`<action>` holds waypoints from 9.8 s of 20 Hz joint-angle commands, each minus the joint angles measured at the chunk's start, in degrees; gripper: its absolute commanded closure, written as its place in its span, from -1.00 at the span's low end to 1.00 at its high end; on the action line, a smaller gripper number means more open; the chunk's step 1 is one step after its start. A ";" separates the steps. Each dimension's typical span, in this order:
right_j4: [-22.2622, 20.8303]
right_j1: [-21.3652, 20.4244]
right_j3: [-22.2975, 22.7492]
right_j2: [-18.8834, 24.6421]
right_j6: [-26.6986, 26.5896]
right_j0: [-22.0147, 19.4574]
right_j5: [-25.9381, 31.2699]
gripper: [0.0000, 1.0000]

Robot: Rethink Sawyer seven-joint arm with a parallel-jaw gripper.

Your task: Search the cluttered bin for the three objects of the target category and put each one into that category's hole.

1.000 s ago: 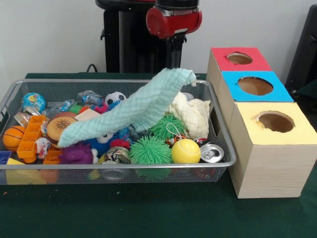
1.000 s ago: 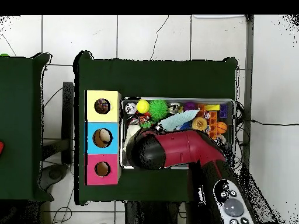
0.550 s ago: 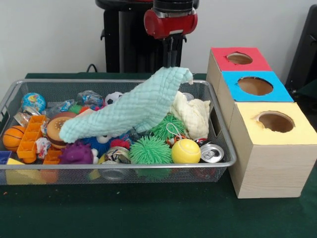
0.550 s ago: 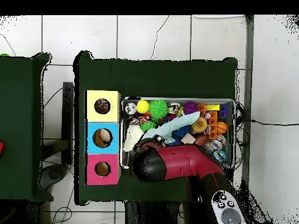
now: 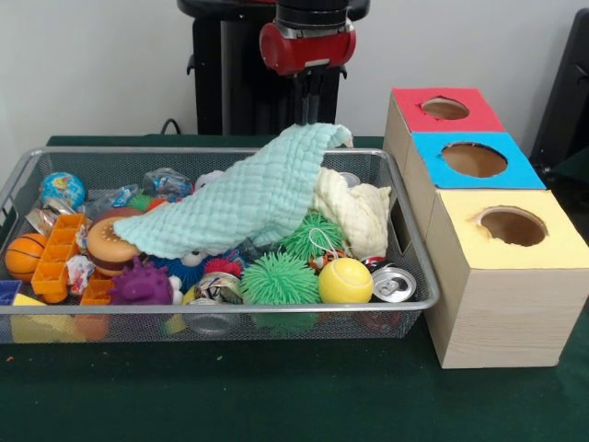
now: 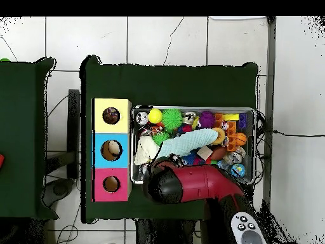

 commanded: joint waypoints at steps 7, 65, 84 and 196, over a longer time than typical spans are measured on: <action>1.81 2.03 0.45 -2.55 10.38 0.58 0.58 1.00; -7.37 18.17 -25.77 9.46 -12.68 -14.89 13.62 -1.00; -12.04 21.66 -29.78 12.47 -15.86 -19.96 15.88 -1.00; -21.94 24.81 -15.84 4.92 -1.41 -16.05 -6.98 -1.00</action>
